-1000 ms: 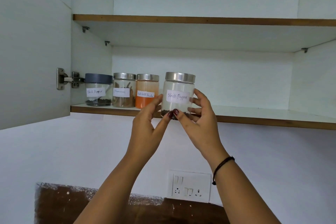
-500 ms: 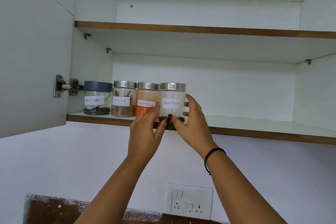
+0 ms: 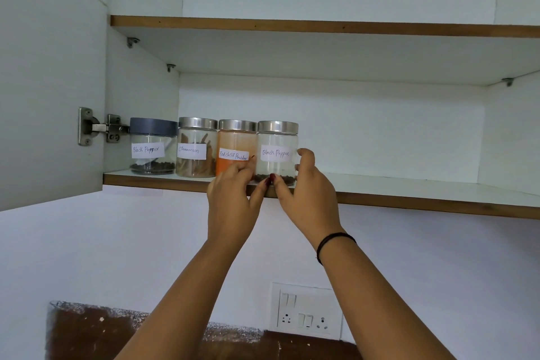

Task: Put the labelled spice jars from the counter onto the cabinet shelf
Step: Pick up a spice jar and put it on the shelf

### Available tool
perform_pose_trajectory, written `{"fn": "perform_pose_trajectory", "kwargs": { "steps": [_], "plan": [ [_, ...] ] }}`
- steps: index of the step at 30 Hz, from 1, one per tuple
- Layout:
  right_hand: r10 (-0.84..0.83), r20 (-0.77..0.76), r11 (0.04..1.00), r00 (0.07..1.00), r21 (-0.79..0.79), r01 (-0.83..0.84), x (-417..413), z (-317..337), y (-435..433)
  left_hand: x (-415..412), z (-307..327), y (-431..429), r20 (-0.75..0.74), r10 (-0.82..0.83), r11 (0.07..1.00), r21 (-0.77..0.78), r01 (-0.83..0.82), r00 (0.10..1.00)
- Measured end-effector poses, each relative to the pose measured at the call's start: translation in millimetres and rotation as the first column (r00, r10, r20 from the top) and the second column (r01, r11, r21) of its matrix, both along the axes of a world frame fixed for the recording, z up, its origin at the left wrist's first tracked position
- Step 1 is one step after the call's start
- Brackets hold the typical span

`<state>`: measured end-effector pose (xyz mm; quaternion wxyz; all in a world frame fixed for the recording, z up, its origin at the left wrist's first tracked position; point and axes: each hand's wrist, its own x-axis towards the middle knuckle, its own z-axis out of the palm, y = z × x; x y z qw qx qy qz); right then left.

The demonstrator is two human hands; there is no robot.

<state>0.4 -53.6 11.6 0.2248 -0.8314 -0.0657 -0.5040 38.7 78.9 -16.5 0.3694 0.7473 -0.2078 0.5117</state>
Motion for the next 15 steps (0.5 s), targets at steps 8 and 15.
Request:
{"fn": "perform_pose_trajectory", "kwargs": {
  "steps": [8, 15],
  "plan": [
    [-0.054, -0.005, 0.998, 0.999, -0.021, 0.054, 3.8, 1.5, 1.2, 1.4, 0.9, 1.4, 0.011, -0.007, 1.000, 0.002, 0.007, 1.000],
    [-0.092, -0.029, 0.996, 0.995, -0.022, 0.091, 4.7, 3.6, 1.8, -0.6, 0.2, 0.9, 0.016, 0.006, 1.000, 0.006, -0.006, 1.000]
  ]
}}
